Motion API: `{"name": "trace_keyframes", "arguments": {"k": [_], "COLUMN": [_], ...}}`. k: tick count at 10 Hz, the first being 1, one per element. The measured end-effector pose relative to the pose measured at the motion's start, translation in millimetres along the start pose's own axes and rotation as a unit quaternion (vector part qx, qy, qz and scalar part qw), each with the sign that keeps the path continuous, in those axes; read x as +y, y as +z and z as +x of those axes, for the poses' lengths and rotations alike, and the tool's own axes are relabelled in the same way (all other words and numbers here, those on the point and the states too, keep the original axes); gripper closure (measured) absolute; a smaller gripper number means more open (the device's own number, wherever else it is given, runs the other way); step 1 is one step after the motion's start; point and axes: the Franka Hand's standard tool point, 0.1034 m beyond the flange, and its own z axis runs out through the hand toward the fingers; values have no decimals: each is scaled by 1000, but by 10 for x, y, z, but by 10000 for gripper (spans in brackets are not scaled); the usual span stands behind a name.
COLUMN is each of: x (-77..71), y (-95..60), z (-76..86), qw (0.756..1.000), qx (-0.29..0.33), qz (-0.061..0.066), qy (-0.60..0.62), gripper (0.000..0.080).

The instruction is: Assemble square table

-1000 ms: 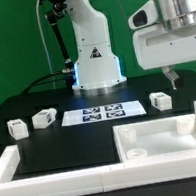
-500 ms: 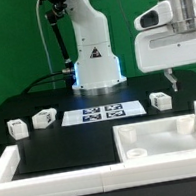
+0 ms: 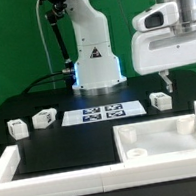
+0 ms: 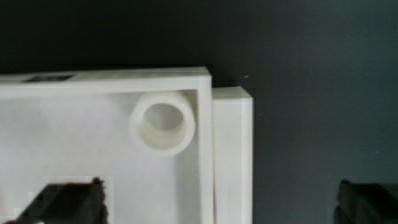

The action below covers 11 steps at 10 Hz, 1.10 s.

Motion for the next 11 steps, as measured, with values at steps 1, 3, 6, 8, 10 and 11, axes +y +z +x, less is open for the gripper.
{"name": "trace_keyframes", "arguments": {"k": [1, 3, 6, 8, 10, 11], "x": [7, 10, 128, 152, 194, 203], "y": [19, 26, 225, 268, 256, 261], "z": [-4, -8, -447, -640, -620, -625], "qw": [1000, 1000, 999, 995, 987, 982], "qx": [-1, -2, -40, -86, -151, -181], "qz": [-1, -1, -12, -38, -41, -44], "qy": [2, 2, -1, -42, -30, -27], "gripper": [150, 150, 150, 150, 150, 150]}}
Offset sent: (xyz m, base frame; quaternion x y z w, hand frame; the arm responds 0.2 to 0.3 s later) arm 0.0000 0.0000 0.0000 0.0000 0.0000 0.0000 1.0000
